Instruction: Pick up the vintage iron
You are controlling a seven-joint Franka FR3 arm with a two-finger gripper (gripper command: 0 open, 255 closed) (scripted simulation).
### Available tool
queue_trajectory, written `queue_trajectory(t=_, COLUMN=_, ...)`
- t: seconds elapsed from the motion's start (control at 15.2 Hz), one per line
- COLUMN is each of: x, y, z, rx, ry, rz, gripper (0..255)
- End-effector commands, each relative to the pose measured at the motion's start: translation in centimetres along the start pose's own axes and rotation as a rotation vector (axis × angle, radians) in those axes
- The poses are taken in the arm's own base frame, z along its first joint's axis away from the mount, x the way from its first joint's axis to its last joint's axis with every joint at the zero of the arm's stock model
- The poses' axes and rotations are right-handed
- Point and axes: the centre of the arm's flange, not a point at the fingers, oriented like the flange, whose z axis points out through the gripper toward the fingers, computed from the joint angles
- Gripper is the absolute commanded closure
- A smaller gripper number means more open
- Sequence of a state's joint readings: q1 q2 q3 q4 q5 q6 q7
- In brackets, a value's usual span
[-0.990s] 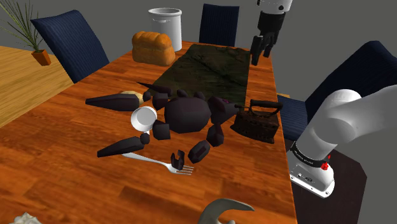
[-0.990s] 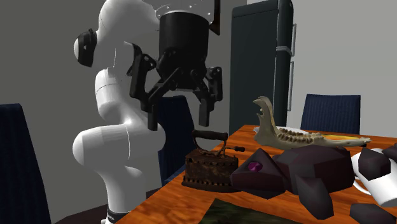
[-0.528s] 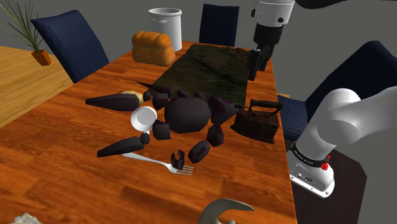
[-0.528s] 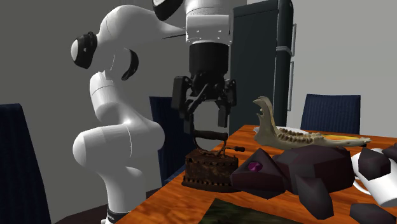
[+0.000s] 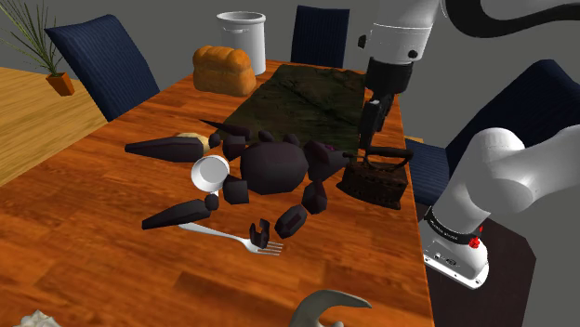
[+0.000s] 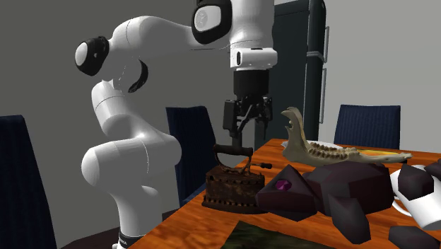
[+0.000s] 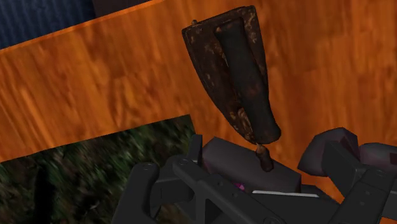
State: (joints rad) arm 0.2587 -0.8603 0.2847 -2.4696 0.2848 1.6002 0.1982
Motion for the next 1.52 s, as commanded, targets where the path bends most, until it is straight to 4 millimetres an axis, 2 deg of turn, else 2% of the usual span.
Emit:
queue_trajectory(t=0.0, x=-0.1, y=-0.6, z=0.8, rx=0.006, ry=-0.002, rz=-0.008, gripper=0)
queue_trajectory(t=0.4, x=0.0, y=-0.4, z=4.2, rx=0.006, ry=-0.002, rz=-0.008, gripper=0)
queue_trajectory(t=0.53, x=0.0, y=-0.4, z=4.2, rx=0.006, ry=-0.002, rz=-0.008, gripper=0)
queue_trajectory(t=0.59, x=0.0, y=-0.4, z=4.2, rx=0.006, ry=-0.002, rz=-0.008, gripper=255)
queue_trajectory(t=1.19, x=0.0, y=-0.4, z=4.2, rx=0.006, ry=-0.002, rz=-0.008, gripper=255)
queue_trajectory(t=1.45, x=-0.1, y=-0.6, z=2.1, rx=0.006, ry=-0.002, rz=-0.008, gripper=255)
